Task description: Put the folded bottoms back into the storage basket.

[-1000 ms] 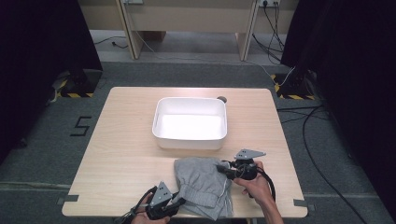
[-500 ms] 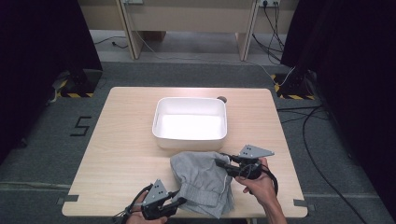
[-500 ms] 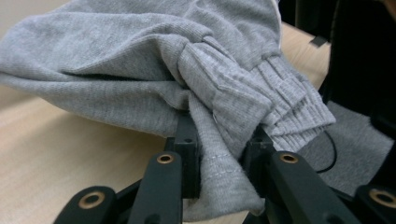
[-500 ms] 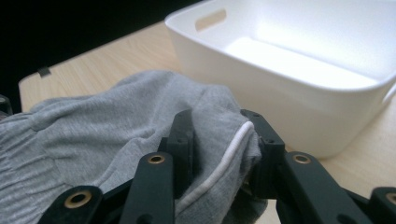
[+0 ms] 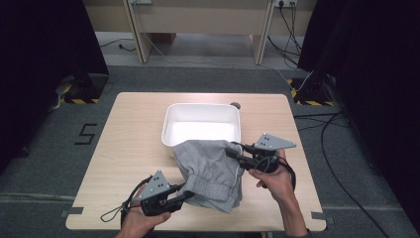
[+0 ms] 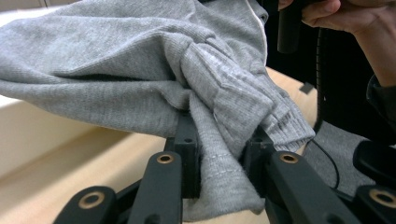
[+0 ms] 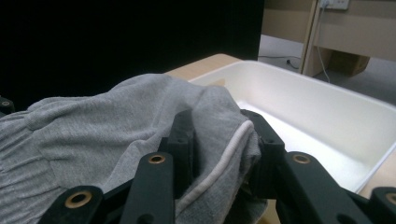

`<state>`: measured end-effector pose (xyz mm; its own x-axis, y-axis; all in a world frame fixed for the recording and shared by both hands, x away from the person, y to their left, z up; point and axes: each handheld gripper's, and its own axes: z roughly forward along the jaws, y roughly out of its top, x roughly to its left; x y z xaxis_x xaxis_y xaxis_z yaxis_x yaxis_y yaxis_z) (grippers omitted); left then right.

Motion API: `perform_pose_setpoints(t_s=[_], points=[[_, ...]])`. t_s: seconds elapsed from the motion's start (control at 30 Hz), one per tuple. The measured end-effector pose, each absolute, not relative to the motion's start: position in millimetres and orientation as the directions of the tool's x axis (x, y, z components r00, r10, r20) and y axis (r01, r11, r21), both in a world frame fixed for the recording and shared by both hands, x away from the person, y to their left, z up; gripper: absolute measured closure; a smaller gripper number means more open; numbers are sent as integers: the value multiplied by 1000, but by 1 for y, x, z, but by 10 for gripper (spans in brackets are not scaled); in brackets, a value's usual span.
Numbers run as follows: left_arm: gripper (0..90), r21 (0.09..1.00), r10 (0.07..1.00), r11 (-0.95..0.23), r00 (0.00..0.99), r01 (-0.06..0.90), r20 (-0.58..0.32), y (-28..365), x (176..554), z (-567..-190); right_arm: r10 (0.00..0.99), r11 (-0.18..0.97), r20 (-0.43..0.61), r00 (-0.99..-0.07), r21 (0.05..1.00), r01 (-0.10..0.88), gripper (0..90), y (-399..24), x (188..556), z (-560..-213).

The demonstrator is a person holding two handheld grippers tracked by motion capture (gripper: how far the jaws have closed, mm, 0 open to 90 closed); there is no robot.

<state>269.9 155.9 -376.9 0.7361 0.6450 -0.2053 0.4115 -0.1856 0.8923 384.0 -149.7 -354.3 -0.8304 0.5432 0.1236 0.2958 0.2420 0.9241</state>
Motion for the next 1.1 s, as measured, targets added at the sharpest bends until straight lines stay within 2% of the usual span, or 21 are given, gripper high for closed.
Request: perform_pose_setpoints(t_s=[0.63,1.1], points=[[728,898,701,-196,697,394,-153,163,336,-334,543,276,79,-836,924,266,680,-121,452,-301],[729,893,751,-136,633,429,-189,176,385,-322,541,300,91,-836,908,292,681,-95,502,-281]])
